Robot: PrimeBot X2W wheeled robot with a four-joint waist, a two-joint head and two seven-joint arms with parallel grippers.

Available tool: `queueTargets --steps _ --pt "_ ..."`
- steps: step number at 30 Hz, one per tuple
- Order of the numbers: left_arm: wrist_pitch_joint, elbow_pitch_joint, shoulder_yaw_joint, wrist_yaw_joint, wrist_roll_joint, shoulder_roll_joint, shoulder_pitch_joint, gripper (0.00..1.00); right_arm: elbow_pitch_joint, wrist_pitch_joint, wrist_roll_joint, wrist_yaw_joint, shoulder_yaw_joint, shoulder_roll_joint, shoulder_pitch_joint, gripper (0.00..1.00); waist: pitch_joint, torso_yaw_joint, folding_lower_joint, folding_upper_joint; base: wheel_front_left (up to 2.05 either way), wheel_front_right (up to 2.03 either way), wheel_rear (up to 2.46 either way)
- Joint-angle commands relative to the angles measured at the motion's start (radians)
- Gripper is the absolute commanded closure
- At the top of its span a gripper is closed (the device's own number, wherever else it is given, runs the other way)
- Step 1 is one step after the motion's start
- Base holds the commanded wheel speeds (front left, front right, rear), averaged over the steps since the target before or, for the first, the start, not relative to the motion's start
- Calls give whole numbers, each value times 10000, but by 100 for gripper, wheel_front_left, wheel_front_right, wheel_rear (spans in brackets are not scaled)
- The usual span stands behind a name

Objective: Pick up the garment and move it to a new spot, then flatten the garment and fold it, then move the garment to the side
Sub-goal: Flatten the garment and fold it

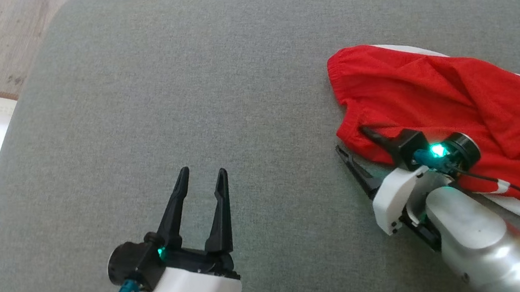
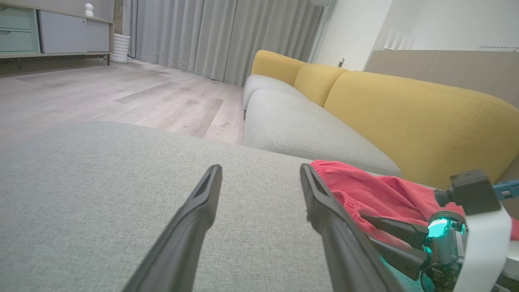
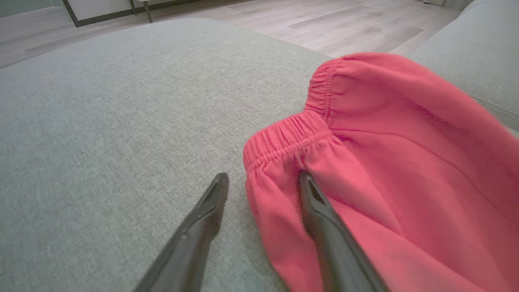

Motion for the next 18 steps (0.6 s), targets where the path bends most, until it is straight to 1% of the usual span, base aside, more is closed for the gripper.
queueTargets --steps 1,6,9,13,15,18 --pt "-95 -315 254 78 -61 6 -362 0 -103 -186 43 -7 211 240 -314 100 24 7 -1 0 0 0 0" --pt "-95 -292 199 75 -118 6 -431 0 94 -352 485 -7 349 431 -565 100 42 -42 -1 0 0 0 0" --pt "-95 -281 187 83 -130 6 -434 0 -97 -390 744 -7 716 513 -603 100 -10 -125 -1 0 0 0 0" --pt "-95 -263 234 90 -110 6 -403 0 -939 -401 1368 -7 1536 584 -492 100 -111 -293 -1 0 0 0 0" --pt "-95 -254 261 88 -91 6 -384 0 -1457 -402 1947 -7 2026 603 -413 100 -163 -383 -1 0 0 0 0" --pt "-95 -205 262 72 -45 6 -357 0 -2227 -403 2855 -7 3023 568 -355 100 -277 -498 -1 0 0 0 0"
